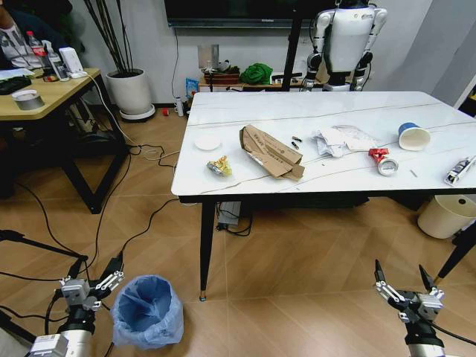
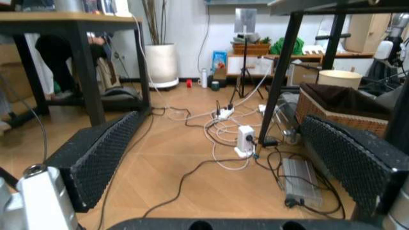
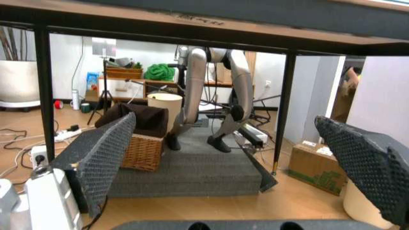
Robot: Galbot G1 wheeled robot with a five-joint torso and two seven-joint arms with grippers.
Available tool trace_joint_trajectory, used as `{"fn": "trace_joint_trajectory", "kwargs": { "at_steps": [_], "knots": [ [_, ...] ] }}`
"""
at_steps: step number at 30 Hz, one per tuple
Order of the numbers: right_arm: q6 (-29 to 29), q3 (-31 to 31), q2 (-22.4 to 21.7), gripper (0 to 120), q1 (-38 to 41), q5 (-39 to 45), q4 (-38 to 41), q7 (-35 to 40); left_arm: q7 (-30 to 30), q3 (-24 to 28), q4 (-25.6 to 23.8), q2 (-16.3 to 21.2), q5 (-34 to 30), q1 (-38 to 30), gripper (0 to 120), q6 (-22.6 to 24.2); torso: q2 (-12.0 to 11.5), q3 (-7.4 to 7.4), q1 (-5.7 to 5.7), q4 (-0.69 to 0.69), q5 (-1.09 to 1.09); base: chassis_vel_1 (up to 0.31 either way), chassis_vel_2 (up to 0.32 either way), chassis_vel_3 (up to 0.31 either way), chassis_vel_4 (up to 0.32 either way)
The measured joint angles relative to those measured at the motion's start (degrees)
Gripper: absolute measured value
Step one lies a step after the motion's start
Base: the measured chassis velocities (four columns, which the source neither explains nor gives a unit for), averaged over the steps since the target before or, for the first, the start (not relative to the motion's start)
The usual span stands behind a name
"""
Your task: Pick up the trash bin and place the trash from the table into it.
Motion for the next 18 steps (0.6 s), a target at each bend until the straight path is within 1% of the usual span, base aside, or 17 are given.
{"fn": "trace_joint_trajectory", "kwargs": {
  "at_steps": [2,7,18],
  "knots": [
    [0.0,-0.08,0.22,100,0.13,-0.26,-0.07,-0.04,0.0,0.1,0.14,0.0,-0.04,-0.01,100,-0.02,-0.24,-0.13,-0.11,0.0,0.0,0.0,0.0,0.0,0.0],
    [0.09,-0.3,1.4,100,0.68,-0.83,-0.37,-0.33,0.04,0.26,0.68,-0.04,-0.36,0.11,100,-0.07,-1.69,-1.03,-0.66,0.0,0.0,0.0,0.0,0.0,0.0],
    [0.59,-0.2,0.94,100,0.87,-0.58,-1.32,-0.65,0.72,0.13,2.04,-0.07,-0.95,0.14,100,-0.43,-4.25,-2.59,-1.67,0.0,0.01,0.0,0.0,0.0,0.0]
  ]
}}
